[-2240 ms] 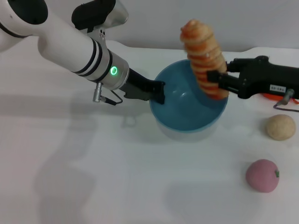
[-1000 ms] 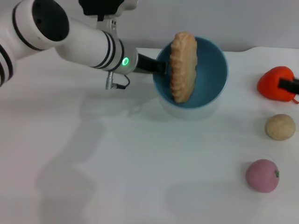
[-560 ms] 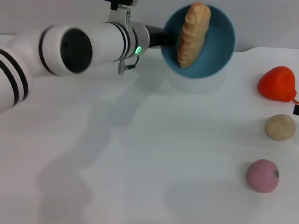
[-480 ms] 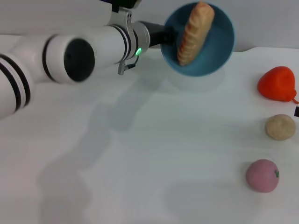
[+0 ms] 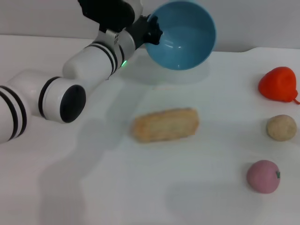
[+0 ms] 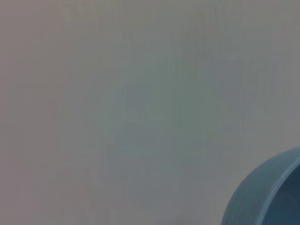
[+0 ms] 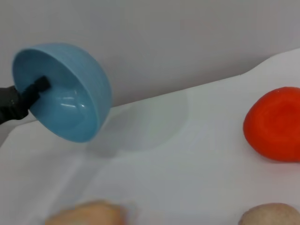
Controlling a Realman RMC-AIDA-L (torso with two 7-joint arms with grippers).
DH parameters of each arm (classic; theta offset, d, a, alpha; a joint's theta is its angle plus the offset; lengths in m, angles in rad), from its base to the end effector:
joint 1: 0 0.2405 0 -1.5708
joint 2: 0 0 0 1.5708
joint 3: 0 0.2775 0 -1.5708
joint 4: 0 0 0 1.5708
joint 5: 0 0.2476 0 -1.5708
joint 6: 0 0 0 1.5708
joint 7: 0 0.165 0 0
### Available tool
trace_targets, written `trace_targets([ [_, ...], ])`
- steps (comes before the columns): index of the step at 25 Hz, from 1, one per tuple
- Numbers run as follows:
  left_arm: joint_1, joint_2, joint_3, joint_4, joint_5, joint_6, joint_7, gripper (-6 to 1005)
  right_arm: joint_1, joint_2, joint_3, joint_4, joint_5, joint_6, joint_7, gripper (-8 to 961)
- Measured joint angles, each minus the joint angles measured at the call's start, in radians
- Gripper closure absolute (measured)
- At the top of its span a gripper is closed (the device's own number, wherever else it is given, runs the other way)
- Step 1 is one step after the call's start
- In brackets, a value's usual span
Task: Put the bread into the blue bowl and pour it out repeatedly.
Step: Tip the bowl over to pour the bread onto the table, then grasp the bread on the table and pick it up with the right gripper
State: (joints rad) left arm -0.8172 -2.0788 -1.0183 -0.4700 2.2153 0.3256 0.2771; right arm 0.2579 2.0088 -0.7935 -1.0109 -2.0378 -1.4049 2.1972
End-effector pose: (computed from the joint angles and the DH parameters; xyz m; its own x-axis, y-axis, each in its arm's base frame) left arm -0.2004 0.5087 -0.1281 0.8601 0.1926 0.4724 0.5077 -0.4139 -0.7556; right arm 0.3772 0.3479 0.0640 0.3363 -0.7746 -0.5356 -0.9416 -0.2880 -0.1748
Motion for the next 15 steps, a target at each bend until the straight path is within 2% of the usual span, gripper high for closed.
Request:
trace_targets([
  [6, 0.006, 0.000, 0.042, 0.028, -0.001, 0.053, -0.003, 999, 0.009, -0.002, -0.001, 0.005, -0.001, -0.008, 0.019, 343],
  [9, 0.004, 0.000, 0.034, 0.028, -0.011, 0.037, -0.008, 999, 0.013, -0.001, -0.010, 0.002, -0.001, -0.008, 0.023, 343],
  [12, -0.015, 0.003, -0.029, 0.025, -0.061, -0.063, -0.012, 999, 0.026, 0.002, -0.020, 0.001, -0.001, -0.011, 0.014, 343],
  [15, -0.040, 0.010, -0.148, 0.021, -0.101, -0.221, -0.012, 999, 0.050, 0.004, -0.045, -0.001, -0.005, -0.019, 0.002, 343],
])
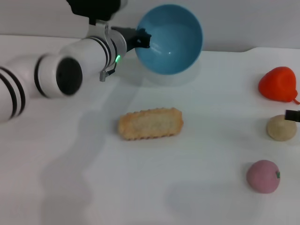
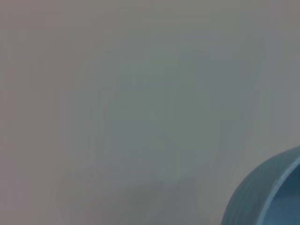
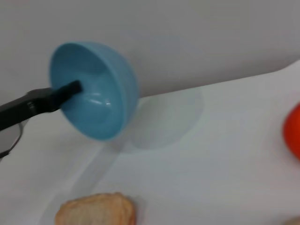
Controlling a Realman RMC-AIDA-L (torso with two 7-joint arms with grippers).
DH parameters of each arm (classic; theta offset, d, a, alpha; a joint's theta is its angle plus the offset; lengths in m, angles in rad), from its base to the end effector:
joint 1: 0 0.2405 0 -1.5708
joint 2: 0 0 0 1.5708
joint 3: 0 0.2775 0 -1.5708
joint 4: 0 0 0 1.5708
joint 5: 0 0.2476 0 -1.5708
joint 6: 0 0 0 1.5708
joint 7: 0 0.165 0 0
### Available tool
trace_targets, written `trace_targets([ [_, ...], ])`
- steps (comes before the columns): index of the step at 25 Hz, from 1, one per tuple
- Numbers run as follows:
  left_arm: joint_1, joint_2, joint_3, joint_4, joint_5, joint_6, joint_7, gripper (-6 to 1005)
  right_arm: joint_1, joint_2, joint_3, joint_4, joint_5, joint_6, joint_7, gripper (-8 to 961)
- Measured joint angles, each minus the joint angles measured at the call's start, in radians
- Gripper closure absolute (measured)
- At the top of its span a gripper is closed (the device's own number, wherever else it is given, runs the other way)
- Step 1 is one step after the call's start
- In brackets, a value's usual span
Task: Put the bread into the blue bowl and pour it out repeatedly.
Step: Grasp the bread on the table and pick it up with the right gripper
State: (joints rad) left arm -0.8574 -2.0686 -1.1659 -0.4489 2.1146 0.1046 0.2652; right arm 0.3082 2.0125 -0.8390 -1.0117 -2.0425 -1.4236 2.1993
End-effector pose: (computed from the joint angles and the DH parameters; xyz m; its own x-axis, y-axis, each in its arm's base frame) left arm -0.2177 0.5226 -0.1200 0.7349 0.4144 0.5368 0.6695 -0.3174 -0.6715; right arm 0.3528 0.3634 0.0510 0.3945 -0.7779 -0.4892 -0.9172 -0.3656 -0.1583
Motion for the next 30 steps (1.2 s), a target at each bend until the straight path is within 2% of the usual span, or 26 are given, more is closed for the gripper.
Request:
trace_targets([
  [1, 0.000, 0.000, 0.000, 0.000, 0.000, 0.000, 0.000, 1000, 0.011, 0.000, -0.009, -0.002, -0.007, -0.002, -0.004, 343],
  [2, -0.010, 0.005, -0.117, -0.011, -0.006, -0.132, 0.000, 1000, 0.023, 0.001, -0.019, -0.005, -0.016, -0.004, -0.009, 343],
  [4, -0.005, 0.008, -0.182, -0.026, -0.006, -0.183, 0.000, 1000, 0.070, 0.014, -0.051, -0.023, -0.073, -0.005, -0.019, 343],
  [5, 0.002, 0.009, -0.216, -0.037, -0.005, -0.208, 0.001, 1000, 0.070, 0.014, -0.051, -0.023, -0.073, -0.005, -0.019, 343],
  [9, 0.032, 0.016, -0.385, -0.070, 0.002, -0.320, 0.007, 1000, 0.149, 0.048, -0.101, -0.053, -0.179, 0.010, -0.026, 344],
  [12, 0.043, 0.036, -0.516, -0.072, 0.006, -0.432, 0.009, 1000, 0.195, 0.056, -0.180, -0.062, -0.209, 0.045, -0.027, 344],
  [16, 0.090, 0.067, -0.633, -0.093, 0.007, -0.541, 0.010, 1000, 0.232, 0.057, -0.348, -0.070, -0.213, 0.142, -0.028, 344],
  [19, 0.134, 0.075, -0.676, -0.122, 0.008, -0.578, 0.010, 1000, 0.250, 0.057, -0.484, -0.084, -0.217, 0.228, -0.050, 344],
  [24, 0.210, 0.074, -0.694, -0.171, 0.007, -0.611, 0.010, 1000, 0.303, 0.059, -0.682, -0.092, -0.240, 0.316, -0.089, 343],
  [28, 0.227, 0.071, -0.695, -0.169, 0.007, -0.625, 0.011, 1000, 0.352, 0.061, -0.834, -0.086, -0.274, 0.383, -0.090, 343],
  [29, 0.229, 0.071, -0.696, -0.168, 0.007, -0.627, 0.011, 999, 0.367, 0.061, -0.912, -0.084, -0.291, 0.427, -0.090, 343],
  [30, 0.232, 0.071, -0.696, -0.168, 0.007, -0.629, 0.011, 999, 0.367, 0.061, -0.912, -0.084, -0.291, 0.427, -0.090, 343],
])
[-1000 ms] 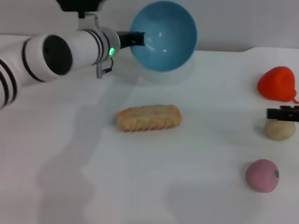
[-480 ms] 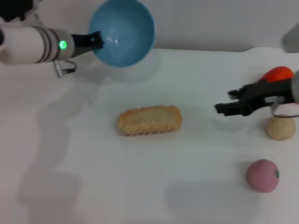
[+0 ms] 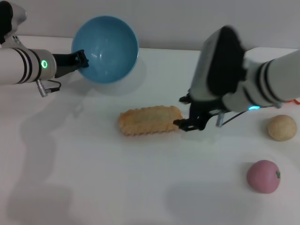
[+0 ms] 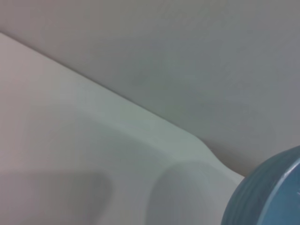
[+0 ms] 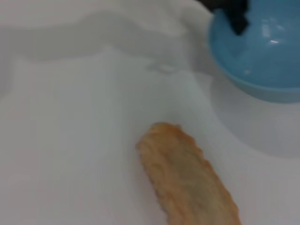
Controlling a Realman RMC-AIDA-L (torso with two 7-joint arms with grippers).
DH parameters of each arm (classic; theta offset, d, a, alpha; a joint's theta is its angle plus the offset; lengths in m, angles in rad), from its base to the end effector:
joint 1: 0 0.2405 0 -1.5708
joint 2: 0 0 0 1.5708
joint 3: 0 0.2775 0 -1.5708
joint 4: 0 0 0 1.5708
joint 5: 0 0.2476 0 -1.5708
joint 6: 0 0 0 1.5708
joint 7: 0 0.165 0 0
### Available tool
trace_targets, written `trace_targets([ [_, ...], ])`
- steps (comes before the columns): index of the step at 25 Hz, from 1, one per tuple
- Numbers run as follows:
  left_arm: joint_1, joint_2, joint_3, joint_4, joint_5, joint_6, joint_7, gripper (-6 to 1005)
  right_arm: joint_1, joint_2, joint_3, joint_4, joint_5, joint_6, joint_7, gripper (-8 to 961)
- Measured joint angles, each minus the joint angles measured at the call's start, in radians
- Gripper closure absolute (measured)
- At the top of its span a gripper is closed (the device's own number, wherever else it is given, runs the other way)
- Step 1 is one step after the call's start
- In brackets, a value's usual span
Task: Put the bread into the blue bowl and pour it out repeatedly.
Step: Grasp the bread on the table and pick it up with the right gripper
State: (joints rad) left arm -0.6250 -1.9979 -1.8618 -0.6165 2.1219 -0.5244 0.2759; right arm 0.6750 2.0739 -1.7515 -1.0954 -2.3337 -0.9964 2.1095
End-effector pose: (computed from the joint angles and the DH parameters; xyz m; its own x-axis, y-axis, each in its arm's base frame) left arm -0.3356 0.4920 -0.0284 0.0997 0.7005 0.7066 0.9514 0.1408 -0.2738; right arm 0.1530 0.4221 -0.1354 0.9759 -0.0801 0.2029 -0.0115 -0.9477 -0.3188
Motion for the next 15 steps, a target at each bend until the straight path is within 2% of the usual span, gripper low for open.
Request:
trace_targets([
  [4, 0.006, 0.000, -0.001, 0.000, 0.000, -0.005, 0.000, 999, 0.006, 0.001, -0.142, 0.004, -0.044, 0.106, 0.000, 343],
  [15, 0.004, -0.003, 0.000, -0.005, 0.000, -0.005, 0.000, 999, 0.000, 0.010, -0.328, 0.142, -0.047, 0.385, 0.009, 344],
])
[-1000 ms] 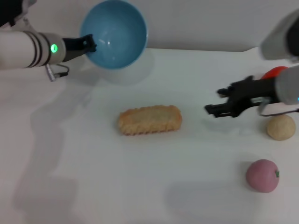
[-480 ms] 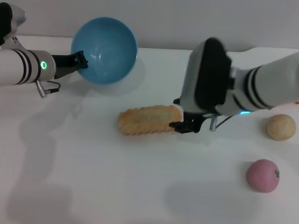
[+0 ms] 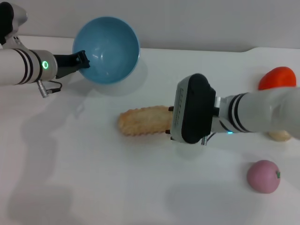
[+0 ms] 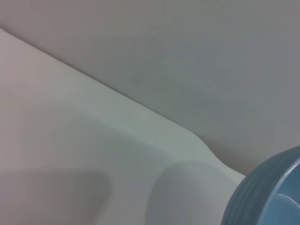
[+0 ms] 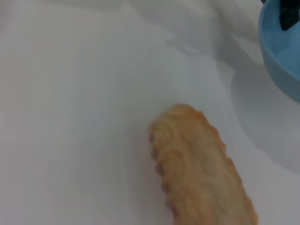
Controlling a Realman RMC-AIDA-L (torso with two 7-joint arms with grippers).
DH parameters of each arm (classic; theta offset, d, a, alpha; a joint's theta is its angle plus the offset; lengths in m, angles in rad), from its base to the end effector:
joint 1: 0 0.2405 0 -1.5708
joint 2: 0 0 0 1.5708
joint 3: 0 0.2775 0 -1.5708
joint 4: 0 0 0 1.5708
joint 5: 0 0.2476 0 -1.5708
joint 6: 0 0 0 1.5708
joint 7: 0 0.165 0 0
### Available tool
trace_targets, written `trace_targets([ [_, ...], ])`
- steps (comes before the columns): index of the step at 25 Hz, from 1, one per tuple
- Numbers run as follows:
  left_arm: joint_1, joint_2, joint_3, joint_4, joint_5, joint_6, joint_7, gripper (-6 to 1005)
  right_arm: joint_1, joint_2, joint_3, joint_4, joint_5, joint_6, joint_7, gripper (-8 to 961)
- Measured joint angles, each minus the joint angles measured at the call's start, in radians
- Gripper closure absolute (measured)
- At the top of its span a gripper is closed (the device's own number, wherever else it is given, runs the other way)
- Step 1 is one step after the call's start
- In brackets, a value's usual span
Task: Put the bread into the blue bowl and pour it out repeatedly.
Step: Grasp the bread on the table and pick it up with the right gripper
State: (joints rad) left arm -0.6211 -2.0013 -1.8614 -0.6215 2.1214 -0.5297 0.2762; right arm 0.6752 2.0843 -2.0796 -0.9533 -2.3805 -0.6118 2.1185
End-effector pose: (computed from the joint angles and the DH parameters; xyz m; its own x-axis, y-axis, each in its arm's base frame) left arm -0.3350 0.4905 -0.0302 0.0968 0.7038 0.7037 0.9527 0.1392 -0.2702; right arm 0.1759 0.4047 -0.1974 0.9490 0.1080 0.2961 0.2175 -0.9044 -0.3671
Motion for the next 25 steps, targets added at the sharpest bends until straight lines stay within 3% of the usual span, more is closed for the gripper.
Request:
trace_targets([
  [11, -0.002, -0.005, -0.002, -0.001, 0.000, 0.005, 0.000, 1000, 0.007, 0.002, -0.104, 0.121, 0.057, 0.223, 0.001, 343],
  [18, -0.005, -0.007, -0.002, -0.001, 0.000, 0.008, 0.000, 1000, 0.038, 0.002, -0.112, 0.174, 0.125, 0.233, 0.001, 352],
  [25, -0.007, -0.007, -0.002, -0.001, 0.000, 0.011, 0.000, 999, 0.034, 0.002, -0.108, 0.181, 0.125, 0.235, -0.003, 467],
])
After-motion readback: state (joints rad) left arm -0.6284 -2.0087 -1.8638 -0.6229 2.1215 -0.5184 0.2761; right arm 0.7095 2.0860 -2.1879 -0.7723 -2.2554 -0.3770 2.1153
